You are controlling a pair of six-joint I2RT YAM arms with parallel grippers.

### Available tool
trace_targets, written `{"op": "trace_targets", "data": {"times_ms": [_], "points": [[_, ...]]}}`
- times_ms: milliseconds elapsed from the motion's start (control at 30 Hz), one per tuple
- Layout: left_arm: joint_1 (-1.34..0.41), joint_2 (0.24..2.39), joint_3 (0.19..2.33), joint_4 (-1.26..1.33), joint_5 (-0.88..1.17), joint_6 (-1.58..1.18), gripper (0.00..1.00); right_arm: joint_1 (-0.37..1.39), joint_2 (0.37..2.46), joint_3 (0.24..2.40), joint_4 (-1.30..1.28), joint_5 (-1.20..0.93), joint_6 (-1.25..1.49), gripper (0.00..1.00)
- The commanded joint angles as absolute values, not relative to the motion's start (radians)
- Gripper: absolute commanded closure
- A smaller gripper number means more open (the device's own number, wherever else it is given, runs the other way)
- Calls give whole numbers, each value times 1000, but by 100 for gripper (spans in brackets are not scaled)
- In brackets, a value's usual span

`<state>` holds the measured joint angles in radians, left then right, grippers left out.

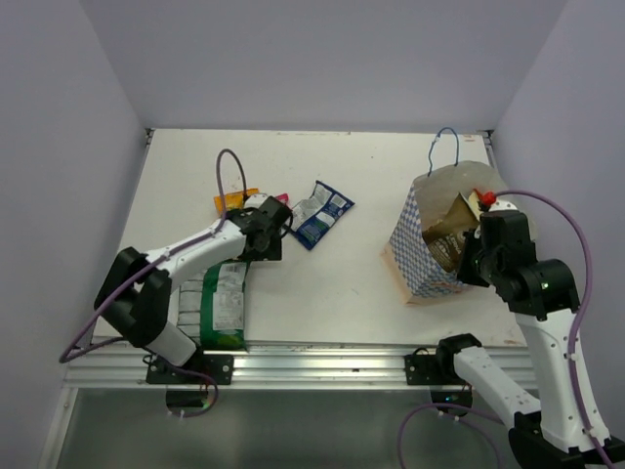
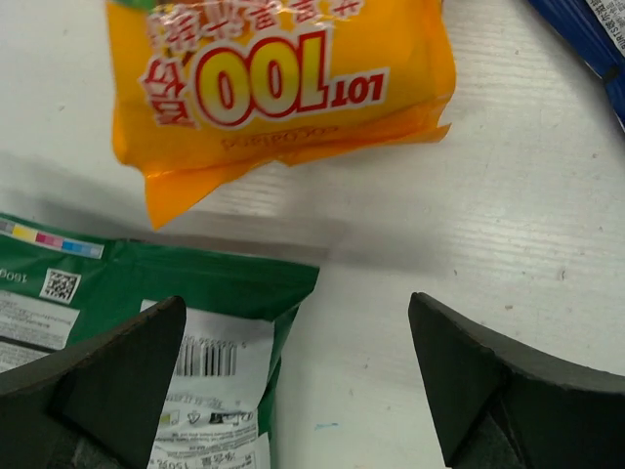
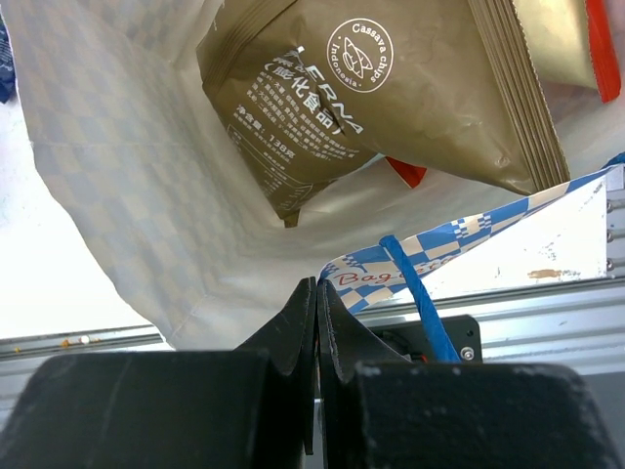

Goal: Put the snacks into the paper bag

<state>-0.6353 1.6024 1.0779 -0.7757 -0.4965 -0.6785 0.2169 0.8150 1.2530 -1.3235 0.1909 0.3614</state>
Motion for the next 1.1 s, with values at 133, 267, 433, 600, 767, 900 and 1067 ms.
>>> {"op": "trace_targets", "data": {"times_ms": [133,267,433,600,767,900,1067], "points": [[-634,1443,919,-795,-473,-841,0,221,805,1221,-1313,143,341,100],[-635,1460,821,-744,-402,-868,0,221,808,1224,-1312,140,334,100],[-635,1459,795,-704,-380,-853,45,221,808,1221,-1307,138,328,100],[-637,1433,902,-747,-437,-825,100,221,798,1207,-1302,141,330,100],[-676,1433,1150,-828,-439,-761,100,221,799,1212,-1307,146,331,100],[-774,1476,1455,-828,-399,-680,100,219,804,1227,-1313,153,331,100],[-862,1682,2006,-766,-134,-577,100,219,807,1233,-1325,156,333,100]]}}
